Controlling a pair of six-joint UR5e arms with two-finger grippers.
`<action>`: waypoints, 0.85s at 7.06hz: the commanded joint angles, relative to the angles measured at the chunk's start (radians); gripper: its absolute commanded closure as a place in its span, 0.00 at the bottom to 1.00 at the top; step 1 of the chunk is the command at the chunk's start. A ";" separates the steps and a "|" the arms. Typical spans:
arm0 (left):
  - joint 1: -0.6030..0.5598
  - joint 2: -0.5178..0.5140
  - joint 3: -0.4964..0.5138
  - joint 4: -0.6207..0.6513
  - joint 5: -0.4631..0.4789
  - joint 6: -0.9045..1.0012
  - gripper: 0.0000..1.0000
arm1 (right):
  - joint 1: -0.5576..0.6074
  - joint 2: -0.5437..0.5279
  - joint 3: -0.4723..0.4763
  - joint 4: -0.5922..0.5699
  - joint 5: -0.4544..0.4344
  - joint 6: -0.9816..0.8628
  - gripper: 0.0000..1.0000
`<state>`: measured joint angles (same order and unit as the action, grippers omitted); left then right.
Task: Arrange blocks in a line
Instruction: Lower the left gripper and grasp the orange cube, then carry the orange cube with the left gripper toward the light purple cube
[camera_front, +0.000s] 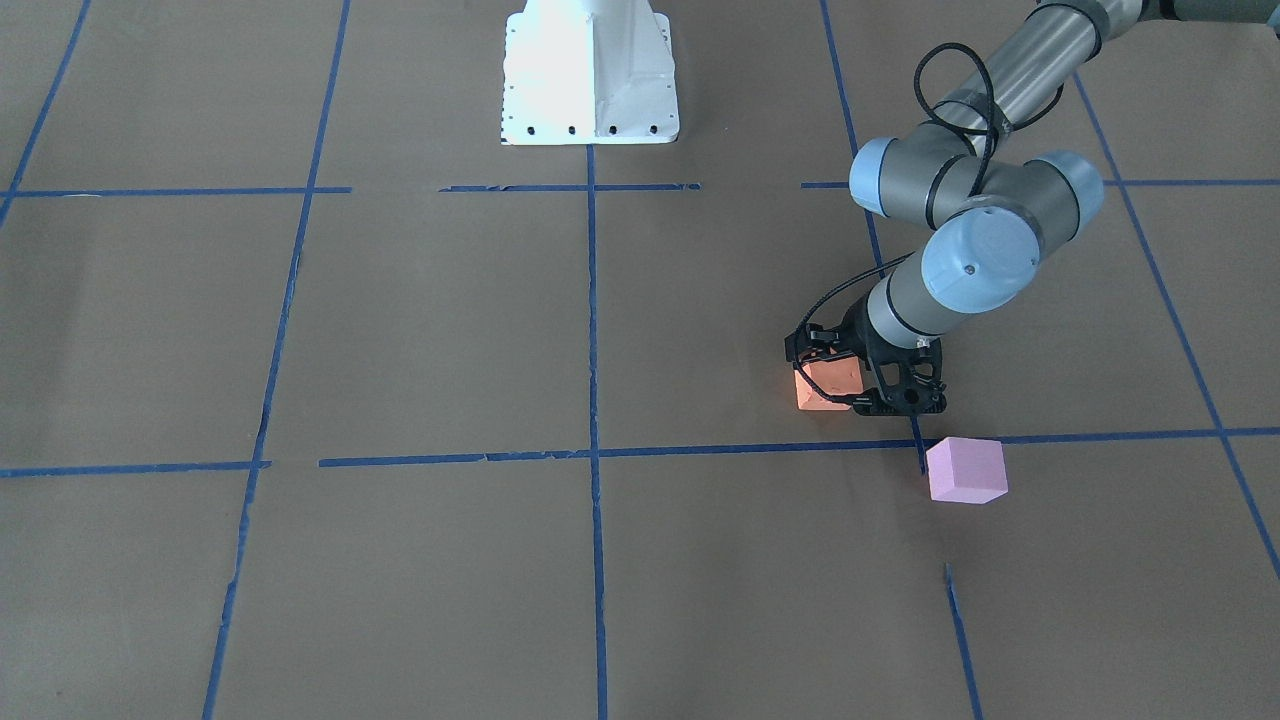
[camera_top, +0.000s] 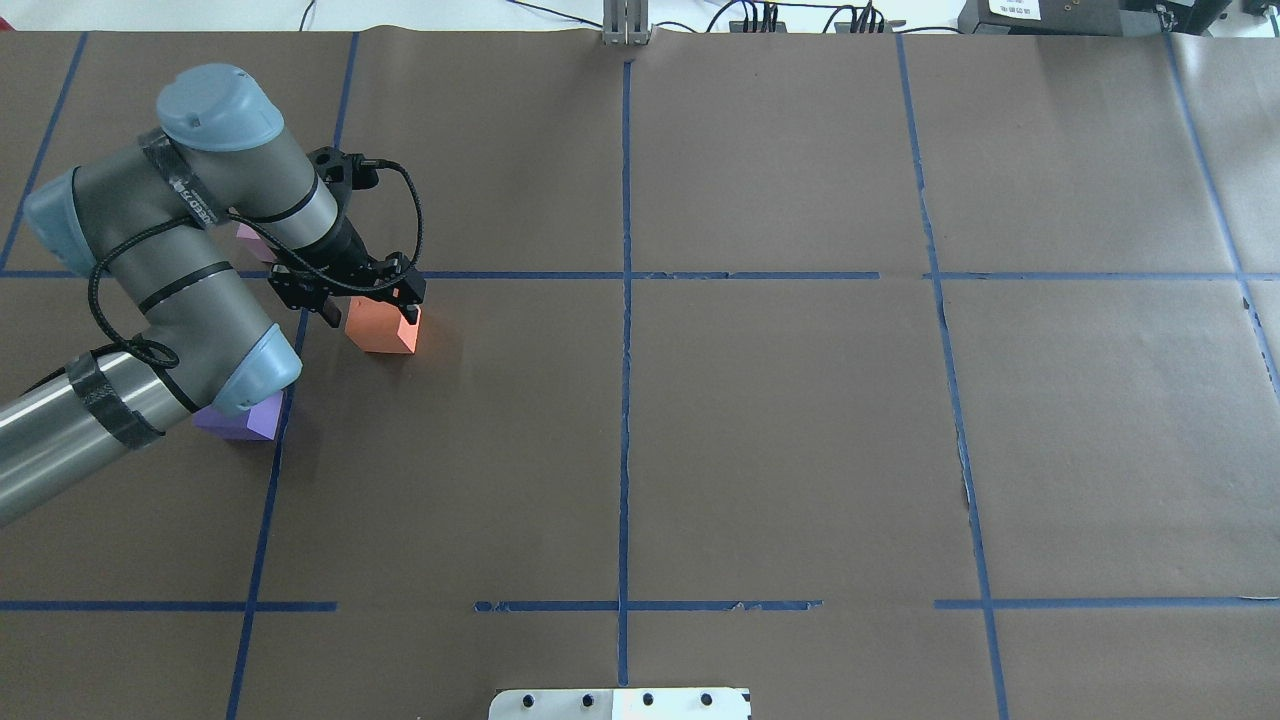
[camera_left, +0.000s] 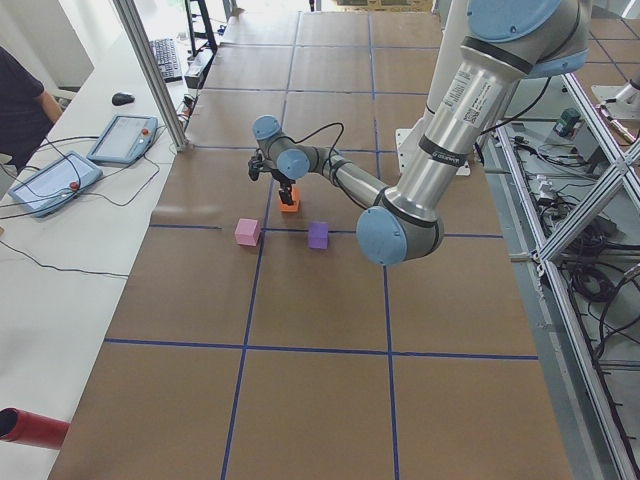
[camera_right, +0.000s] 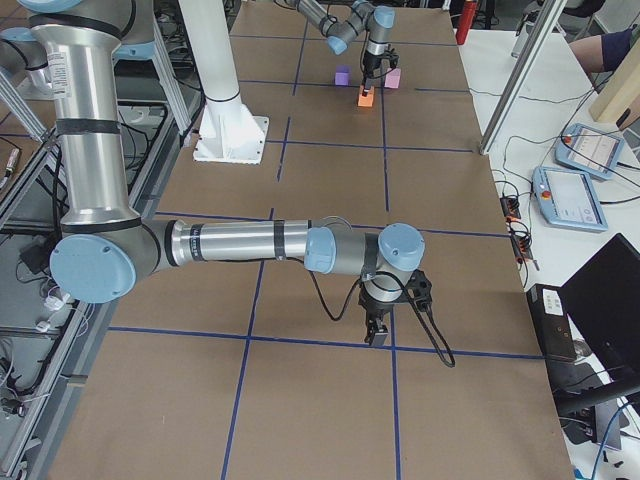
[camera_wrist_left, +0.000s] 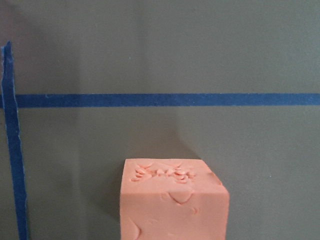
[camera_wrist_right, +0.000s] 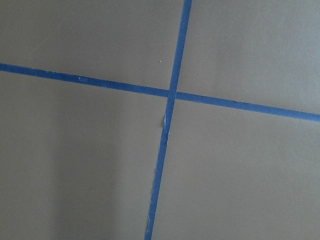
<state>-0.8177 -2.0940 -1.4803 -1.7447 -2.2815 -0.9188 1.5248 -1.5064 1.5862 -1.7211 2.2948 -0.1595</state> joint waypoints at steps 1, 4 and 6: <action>0.000 -0.011 0.021 -0.001 0.019 0.000 0.02 | 0.000 0.000 0.000 0.000 0.000 0.000 0.00; 0.002 -0.015 0.032 -0.025 0.031 -0.002 0.09 | 0.000 0.000 0.000 0.000 0.000 0.000 0.00; 0.011 -0.018 0.049 -0.033 0.034 -0.002 0.10 | 0.000 0.000 0.000 0.000 0.000 0.000 0.00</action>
<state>-0.8135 -2.1109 -1.4399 -1.7703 -2.2489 -0.9202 1.5248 -1.5064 1.5861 -1.7211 2.2948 -0.1595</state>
